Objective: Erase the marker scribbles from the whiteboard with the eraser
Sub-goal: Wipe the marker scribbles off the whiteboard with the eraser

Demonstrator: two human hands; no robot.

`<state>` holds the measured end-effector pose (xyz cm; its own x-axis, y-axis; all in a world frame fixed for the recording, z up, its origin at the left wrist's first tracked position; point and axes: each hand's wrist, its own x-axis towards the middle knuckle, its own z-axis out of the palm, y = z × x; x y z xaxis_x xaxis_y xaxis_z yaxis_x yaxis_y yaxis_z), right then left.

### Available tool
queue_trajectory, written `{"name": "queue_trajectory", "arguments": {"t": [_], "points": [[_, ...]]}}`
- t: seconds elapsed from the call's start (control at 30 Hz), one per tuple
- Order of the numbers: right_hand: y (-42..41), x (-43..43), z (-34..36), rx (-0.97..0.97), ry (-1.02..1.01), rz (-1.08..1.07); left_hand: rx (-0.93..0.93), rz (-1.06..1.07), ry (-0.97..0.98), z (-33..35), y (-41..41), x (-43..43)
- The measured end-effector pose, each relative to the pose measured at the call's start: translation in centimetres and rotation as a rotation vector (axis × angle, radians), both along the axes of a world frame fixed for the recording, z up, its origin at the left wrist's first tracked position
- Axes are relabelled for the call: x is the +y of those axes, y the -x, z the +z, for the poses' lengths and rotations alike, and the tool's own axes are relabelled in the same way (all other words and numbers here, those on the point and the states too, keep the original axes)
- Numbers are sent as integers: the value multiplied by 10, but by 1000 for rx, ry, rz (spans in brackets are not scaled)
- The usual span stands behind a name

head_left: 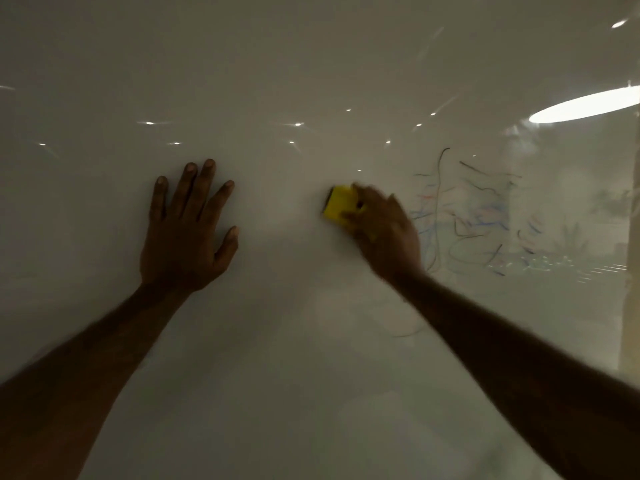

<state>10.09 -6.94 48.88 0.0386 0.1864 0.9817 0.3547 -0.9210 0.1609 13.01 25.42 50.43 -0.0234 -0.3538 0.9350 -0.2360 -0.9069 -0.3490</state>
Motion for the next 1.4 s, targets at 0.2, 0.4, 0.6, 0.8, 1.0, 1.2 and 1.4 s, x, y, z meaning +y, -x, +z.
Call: {"name": "queue_trajectory", "arguments": {"t": [0.2,0.4,0.6,0.8,1.0,1.2,1.4], "points": [[-4,-4,14,5,-255,33,17,8,1,0,0,0],[15,37,-172,171,237,106,13,1,1,1,0,-1],[15,-24,-189,194,613,-1,9,13,-2,1,2,-1],[14,-99,-30,83,182,-189,15,28,-10,0,2,-1],[19,-112,-7,129,-221,-133,25,17,12,-1,4,-4],[22,-100,-146,232,30,-55,55,12,145,-18,5,-29],[26,-126,-85,237,109,-73,105,-35,1,-2,10,-83]]}}
